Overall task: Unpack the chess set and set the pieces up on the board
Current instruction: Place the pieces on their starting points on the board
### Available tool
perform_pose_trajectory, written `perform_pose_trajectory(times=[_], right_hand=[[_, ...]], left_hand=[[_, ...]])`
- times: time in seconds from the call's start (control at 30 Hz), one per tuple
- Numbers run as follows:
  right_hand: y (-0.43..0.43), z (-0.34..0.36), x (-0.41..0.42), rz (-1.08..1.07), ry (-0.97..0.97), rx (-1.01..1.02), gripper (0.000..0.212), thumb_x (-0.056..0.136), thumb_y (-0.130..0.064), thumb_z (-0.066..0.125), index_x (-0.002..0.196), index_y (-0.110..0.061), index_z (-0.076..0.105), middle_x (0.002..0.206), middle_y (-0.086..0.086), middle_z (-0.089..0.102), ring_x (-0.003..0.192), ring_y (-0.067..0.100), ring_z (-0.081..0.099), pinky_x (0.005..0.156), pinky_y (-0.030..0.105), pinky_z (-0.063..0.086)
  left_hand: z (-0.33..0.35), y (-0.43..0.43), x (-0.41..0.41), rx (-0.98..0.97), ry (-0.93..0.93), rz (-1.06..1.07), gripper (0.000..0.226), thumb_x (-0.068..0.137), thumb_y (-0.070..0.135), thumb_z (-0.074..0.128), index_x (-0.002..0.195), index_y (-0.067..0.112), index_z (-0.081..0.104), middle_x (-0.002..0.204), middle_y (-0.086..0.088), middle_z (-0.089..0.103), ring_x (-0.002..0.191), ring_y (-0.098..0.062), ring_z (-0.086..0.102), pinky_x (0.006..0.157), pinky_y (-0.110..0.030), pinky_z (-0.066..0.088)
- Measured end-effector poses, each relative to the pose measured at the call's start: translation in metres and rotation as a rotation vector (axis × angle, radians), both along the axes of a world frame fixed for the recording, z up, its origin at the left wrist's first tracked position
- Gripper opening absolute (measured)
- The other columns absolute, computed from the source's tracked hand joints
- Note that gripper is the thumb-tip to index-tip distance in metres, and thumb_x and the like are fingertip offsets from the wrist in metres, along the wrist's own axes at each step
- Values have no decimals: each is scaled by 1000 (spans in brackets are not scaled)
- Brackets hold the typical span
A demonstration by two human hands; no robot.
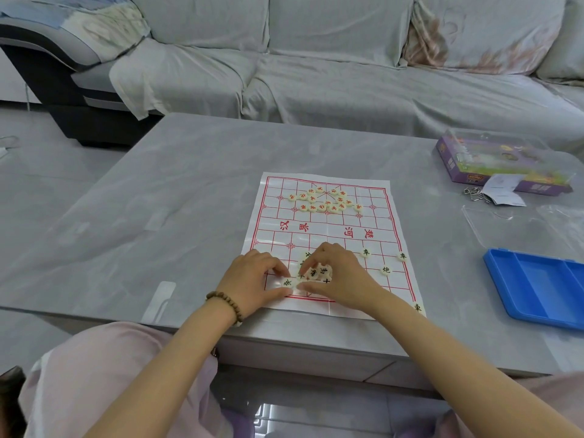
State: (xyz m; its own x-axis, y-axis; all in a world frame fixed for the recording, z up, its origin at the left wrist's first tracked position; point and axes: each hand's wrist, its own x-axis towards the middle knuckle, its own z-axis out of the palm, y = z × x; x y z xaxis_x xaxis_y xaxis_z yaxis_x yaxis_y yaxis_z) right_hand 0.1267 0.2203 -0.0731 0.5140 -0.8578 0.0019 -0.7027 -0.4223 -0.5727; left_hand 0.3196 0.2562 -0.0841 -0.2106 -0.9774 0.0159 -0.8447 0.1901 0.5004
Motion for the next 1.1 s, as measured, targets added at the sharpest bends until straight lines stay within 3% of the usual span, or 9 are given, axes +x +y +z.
perform_pose_trajectory(times=[0.2, 0.4, 0.53, 0.6, 0.7, 0.8, 0.9, 1.0, 1.1], right_hand=[[-14, 9, 3, -85, -125, 18, 14, 84, -38, 65, 97, -32, 66, 99, -16, 55, 89, 3, 48, 81, 23, 39], [-39, 8, -4, -220, -192, 41, 9, 88, -30, 61, 95, -27, 66, 99, -12, 61, 89, 6, 52, 73, 12, 36], [-41, 4, -9, -250, -209, 44, 5, 88, -29, 61, 92, -29, 64, 98, -9, 62, 89, 7, 53, 74, 13, 38], [-40, 3, -12, -252, -228, 39, 5, 88, -27, 62, 92, -28, 65, 98, -9, 61, 89, 7, 53, 75, 14, 38], [-41, 1, -16, -265, -251, 30, 6, 88, -25, 62, 93, -26, 65, 97, -9, 62, 90, 7, 53, 77, 17, 38], [-44, -4, -17, -279, -264, 28, 7, 88, -23, 62, 92, -28, 65, 95, -11, 62, 89, 5, 54, 79, 19, 40], [-44, -6, -19, -280, -257, 21, 8, 87, -22, 62, 90, -30, 63, 95, -12, 61, 88, 3, 53, 79, 19, 39], [-44, -5, -21, -271, -239, 16, 9, 87, -22, 62, 90, -31, 62, 97, -11, 60, 89, 3, 52, 80, 19, 39], [-43, -5, -22, -264, -237, 10, 10, 87, -22, 63, 89, -32, 62, 97, -11, 60, 90, 4, 52, 82, 21, 39]], left_hand=[[10, -13, 15, 3, 298, 185, 20, 82, 33, 65, 101, 33, 58, 92, 19, 57, 87, -1, 52, 73, -7, 37], [13, -56, 12, 82, 212, 185, 21, 83, 33, 65, 103, 29, 62, 100, 11, 57, 92, -9, 51, 83, -24, 45], [11, -73, 7, 152, 106, 88, 31, 82, 30, 68, 111, 26, 63, 100, 8, 57, 95, -14, 52, 89, -29, 48], [11, -76, 6, 154, 75, 108, 39, 78, 37, 70, 114, 26, 59, 98, 8, 56, 94, -13, 52, 88, -30, 48], [9, -77, 4, 97, -39, 169, 44, 68, 55, 71, 99, 28, 56, 92, 9, 57, 87, -11, 53, 80, -28, 49], [6, -76, 2, 78, 4, 155, 35, 70, 52, 71, 90, 26, 59, 91, 8, 59, 87, -9, 52, 78, -25, 47], [5, -75, 3, 103, 83, 86, 28, 77, 40, 70, 101, 27, 63, 94, 10, 58, 92, -10, 50, 83, -26, 45], [4, -74, 4, 113, 79, 43, 34, 79, 38, 68, 111, 31, 60, 97, 12, 56, 95, -9, 47, 89, -30, 45], [3, -73, 2, 74, 69, 82, 39, 75, 45, 70, 109, 29, 59, 96, 13, 54, 92, -7, 47, 85, -25, 44]])
